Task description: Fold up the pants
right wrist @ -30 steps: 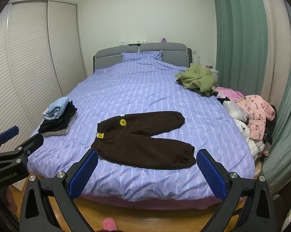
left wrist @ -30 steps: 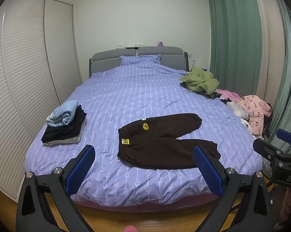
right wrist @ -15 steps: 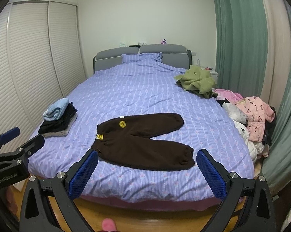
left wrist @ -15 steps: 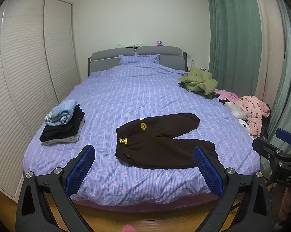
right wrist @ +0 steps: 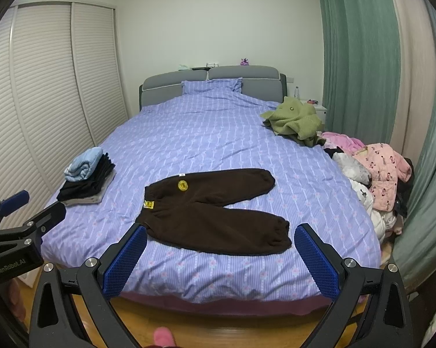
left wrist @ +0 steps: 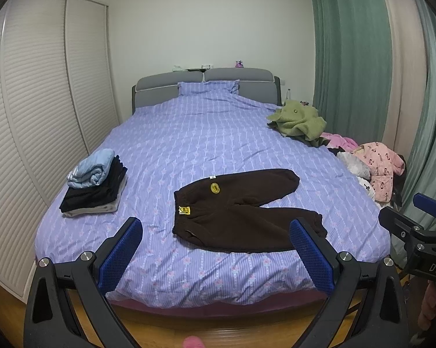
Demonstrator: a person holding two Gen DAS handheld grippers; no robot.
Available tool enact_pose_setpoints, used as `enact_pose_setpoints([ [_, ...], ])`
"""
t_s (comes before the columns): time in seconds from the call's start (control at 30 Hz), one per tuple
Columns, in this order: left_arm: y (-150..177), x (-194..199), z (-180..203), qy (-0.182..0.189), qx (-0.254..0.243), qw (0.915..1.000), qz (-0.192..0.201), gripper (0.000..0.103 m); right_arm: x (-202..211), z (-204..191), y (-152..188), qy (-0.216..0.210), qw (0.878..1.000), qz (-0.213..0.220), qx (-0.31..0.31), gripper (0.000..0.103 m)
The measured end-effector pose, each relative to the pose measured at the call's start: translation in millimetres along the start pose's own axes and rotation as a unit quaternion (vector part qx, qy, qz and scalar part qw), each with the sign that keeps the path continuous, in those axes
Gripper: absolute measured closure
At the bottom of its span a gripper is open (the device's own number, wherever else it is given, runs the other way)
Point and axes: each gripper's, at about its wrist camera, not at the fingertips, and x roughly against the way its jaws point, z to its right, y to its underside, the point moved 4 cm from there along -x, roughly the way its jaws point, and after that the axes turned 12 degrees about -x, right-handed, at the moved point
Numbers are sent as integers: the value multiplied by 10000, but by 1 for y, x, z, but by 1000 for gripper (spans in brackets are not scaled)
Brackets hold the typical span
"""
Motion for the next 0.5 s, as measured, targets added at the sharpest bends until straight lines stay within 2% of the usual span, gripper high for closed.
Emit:
enact_pose_setpoints([
  [0.5, 1, -8, 2, 25, 38, 10000, -67, 0, -9, 4, -1, 23, 10000, -88, 4, 0],
])
